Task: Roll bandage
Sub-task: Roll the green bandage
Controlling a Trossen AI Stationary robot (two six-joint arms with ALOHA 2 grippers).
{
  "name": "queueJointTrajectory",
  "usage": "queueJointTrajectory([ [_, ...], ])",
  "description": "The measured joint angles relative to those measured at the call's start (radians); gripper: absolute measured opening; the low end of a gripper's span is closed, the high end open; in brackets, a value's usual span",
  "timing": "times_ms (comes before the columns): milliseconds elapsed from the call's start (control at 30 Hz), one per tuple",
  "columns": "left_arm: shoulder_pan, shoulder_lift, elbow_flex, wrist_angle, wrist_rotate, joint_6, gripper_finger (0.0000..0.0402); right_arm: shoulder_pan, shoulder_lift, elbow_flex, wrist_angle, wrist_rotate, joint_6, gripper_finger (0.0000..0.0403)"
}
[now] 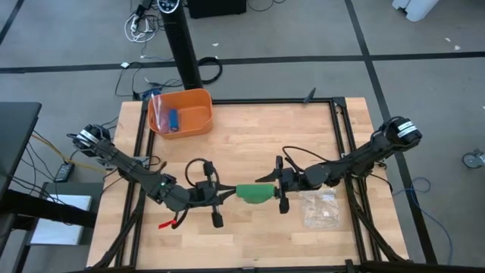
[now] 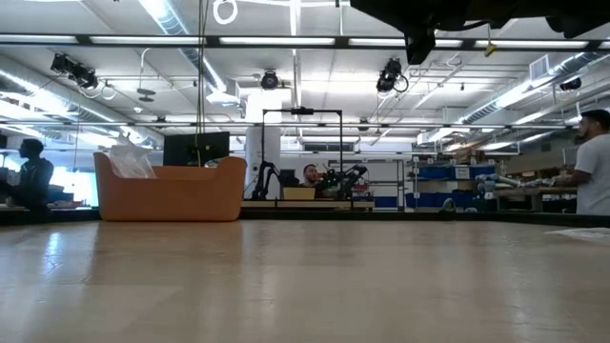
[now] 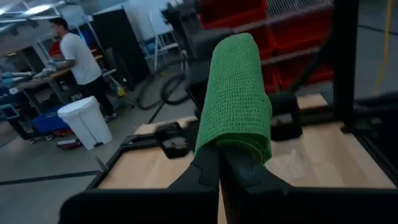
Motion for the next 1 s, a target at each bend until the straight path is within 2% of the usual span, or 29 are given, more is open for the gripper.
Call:
queueJointTrajectory([
  [67, 0.000, -0.011, 0.000, 0.003, -0.011, 0.004, 0.0001, 0.008, -0.005, 0.000, -0.002, 0.000, -0.009, 0.0027],
  [133, 0.000, -0.017, 0.000, 0.003, -0.012, 0.009, 0.0001, 0.015, -0.015, 0.000, -0.001, -0.003, -0.019, 0.0017],
  [233, 0.000, -0.020, 0.000, 0.015, -0.013, 0.021, 0.0001, 0.019, -0.038, 0.000, -0.036, -0.004, -0.014, 0.0057],
  [467, -0.010, -0.026, 0.000, 0.003, -0.030, 0.026, 0.0001, 0.021, -0.196, 0.000, -0.277, 0.021, 0.013, 0.0180],
  [600, -0.010, -0.026, 0.000, -0.005, -0.049, 0.027, 0.0001, 0.045, -0.270, 0.000, -0.361, -0.028, 0.051, 0.0232],
  [767, -0.010, -0.026, 0.000, -0.009, -0.056, 0.018, 0.0001, 0.085, -0.225, 0.000, -0.281, -0.091, 0.060, 0.0261],
  [1000, -0.010, -0.026, 0.000, -0.010, -0.051, 0.017, 0.0001, 0.055, -0.127, 0.000, -0.130, -0.020, 0.058, 0.0257],
])
